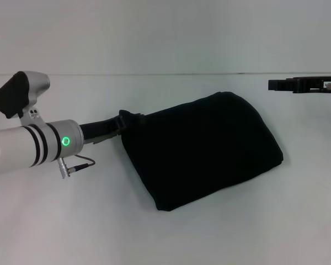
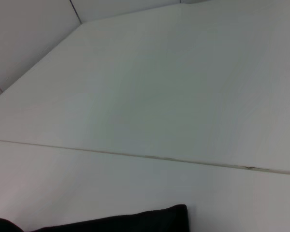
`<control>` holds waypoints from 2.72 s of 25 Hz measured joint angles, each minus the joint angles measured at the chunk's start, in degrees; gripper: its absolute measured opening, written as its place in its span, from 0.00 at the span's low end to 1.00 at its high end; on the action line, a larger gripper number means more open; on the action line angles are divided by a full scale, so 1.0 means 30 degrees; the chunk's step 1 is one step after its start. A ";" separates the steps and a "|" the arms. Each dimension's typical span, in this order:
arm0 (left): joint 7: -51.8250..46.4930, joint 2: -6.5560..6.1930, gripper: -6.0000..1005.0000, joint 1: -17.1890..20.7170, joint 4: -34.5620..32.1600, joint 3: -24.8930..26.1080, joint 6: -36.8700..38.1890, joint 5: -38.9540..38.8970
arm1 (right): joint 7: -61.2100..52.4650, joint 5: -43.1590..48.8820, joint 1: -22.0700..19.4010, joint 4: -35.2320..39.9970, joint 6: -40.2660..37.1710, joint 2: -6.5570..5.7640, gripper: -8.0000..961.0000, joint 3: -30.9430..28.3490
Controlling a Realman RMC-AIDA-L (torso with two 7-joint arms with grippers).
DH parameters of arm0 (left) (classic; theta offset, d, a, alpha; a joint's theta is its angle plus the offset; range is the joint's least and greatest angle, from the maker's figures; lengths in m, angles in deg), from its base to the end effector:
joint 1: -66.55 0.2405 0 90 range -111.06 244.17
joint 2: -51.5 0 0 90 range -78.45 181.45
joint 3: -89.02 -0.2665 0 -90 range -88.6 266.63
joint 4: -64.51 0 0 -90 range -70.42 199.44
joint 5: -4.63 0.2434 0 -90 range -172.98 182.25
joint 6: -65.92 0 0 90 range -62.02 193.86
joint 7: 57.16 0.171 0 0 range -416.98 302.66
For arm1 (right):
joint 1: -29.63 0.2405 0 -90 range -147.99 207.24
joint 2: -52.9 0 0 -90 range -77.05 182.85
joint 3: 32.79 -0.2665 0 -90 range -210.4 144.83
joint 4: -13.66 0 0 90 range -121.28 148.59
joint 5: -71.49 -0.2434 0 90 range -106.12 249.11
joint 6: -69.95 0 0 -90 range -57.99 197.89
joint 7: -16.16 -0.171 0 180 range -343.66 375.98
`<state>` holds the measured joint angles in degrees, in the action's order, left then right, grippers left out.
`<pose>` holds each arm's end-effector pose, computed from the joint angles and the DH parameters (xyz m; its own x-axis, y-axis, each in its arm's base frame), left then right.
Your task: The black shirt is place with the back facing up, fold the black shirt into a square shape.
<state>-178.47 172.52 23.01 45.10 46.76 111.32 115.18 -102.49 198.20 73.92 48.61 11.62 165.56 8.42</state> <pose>-0.2855 0.4624 -0.0955 0.1295 0.7605 0.6363 0.9906 -0.1277 -0.0490 0.2767 0.5026 0.0255 0.5663 -0.6462 -0.5116 -0.8239 -0.4259 -0.3739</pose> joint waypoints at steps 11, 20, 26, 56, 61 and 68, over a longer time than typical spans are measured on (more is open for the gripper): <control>0.1177 0.0181 0.51 -0.0003 -0.0349 0.0021 -0.0018 -0.0277 | 0.0006 0.0038 -0.0201 -0.0029 -0.0165 0.0055 0.60 0.0042; 0.1210 -0.0102 0.16 -0.0544 -0.0352 0.0008 0.0039 -0.0086 | 0.1374 0.0000 -0.0214 -0.0462 -0.1068 0.0243 0.52 0.0014; 0.1204 -0.0348 0.03 -0.0890 -0.0336 -0.0005 0.0016 0.0132 | 0.2719 -0.0015 -0.0164 -0.0485 -0.1981 0.0465 0.50 0.0023; 0.1210 -0.1216 0.03 -0.2989 -0.0263 -0.0434 -0.0900 0.0243 | 0.5706 -0.0625 0.0844 -0.2187 0.3337 0.2230 0.47 0.3519; 0.1210 -0.1178 0.03 -0.2892 -0.0221 -0.0445 -0.0899 0.0332 | 0.5722 -0.0622 0.0978 -0.2733 0.4506 0.2279 0.47 0.3959; 0.1211 -0.1170 0.03 -0.2885 -0.0230 -0.0447 -0.0967 0.0531 | 0.6645 -0.1985 0.0732 -0.2385 0.4590 0.2301 0.46 0.3854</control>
<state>-174.84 169.01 14.35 44.41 45.42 108.41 116.77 -82.56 192.25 76.12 41.46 25.39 172.46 19.98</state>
